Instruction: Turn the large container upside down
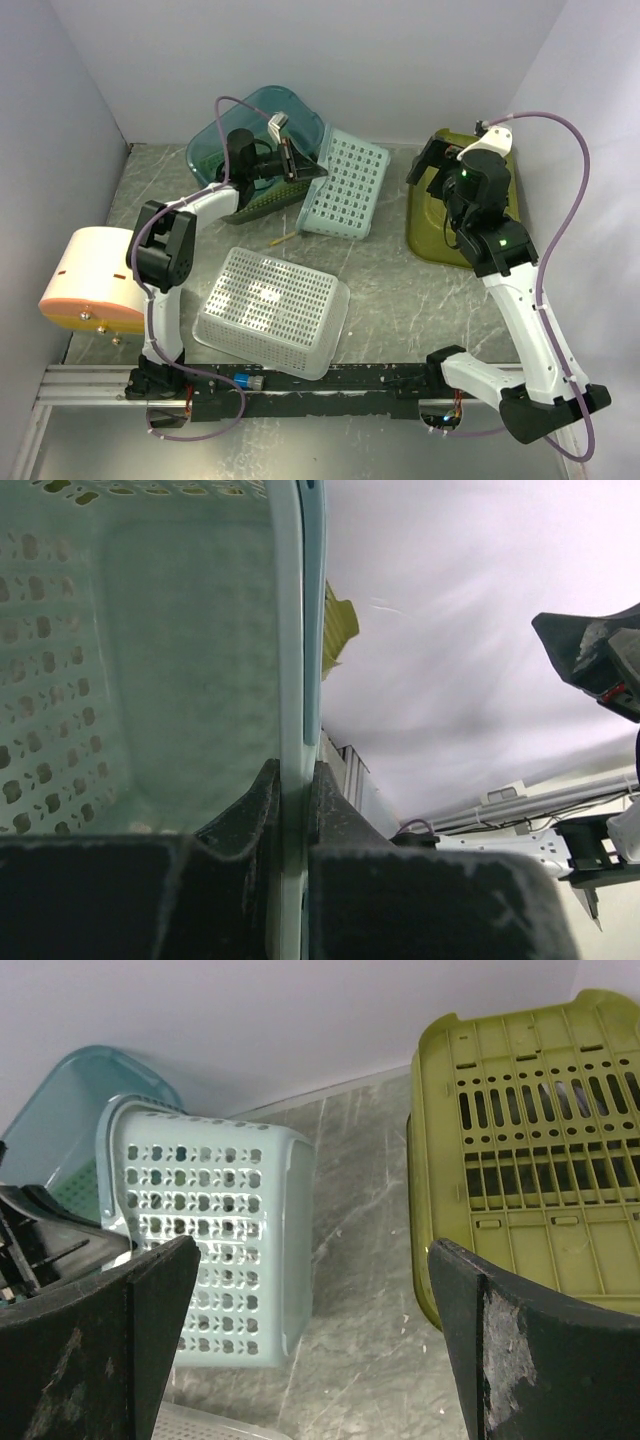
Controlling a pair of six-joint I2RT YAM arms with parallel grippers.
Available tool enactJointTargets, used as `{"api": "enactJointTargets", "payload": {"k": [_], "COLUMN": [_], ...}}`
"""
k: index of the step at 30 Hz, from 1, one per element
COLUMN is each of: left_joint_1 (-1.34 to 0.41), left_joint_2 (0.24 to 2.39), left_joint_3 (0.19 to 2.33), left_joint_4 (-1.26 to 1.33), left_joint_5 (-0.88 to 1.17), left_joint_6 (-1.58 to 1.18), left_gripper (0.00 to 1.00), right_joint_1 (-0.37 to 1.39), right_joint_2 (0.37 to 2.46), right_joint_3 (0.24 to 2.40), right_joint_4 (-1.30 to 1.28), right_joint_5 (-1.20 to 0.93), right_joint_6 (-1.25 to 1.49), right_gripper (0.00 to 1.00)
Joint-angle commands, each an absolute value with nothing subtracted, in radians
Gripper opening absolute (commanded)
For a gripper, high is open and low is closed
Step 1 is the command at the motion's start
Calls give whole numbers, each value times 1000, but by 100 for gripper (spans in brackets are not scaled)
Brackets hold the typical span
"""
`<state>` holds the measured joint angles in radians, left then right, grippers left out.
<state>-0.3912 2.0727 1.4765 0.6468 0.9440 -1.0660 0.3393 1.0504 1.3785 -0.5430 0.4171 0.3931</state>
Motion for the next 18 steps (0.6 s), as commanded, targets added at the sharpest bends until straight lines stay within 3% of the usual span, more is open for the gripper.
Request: {"api": "enactJointTargets", "payload": {"k": [1, 10, 15, 18], "left_joint_1": [-372, -493, -499, -503], "left_joint_2": [2013, 2141, 2275, 2351], "left_joint_3": [1474, 1576, 1612, 1664], "left_joint_4": [608, 818, 1169, 1240], "left_joint_5": [889, 966, 952, 952], "left_joint_6": [-974, -1181, -1527, -1621], "left_gripper": [7, 7, 7, 7], "right_joint_1": [337, 337, 336, 336], "right_joint_2": [1058, 1072, 1066, 1063], "right_joint_3": [1371, 1377, 1357, 1349], "right_joint_4": [-520, -528, -529, -528], "right_joint_5": [408, 414, 411, 405], "right_joint_6": [409, 407, 408, 410], "right_gripper": [100, 100, 100, 100]}}
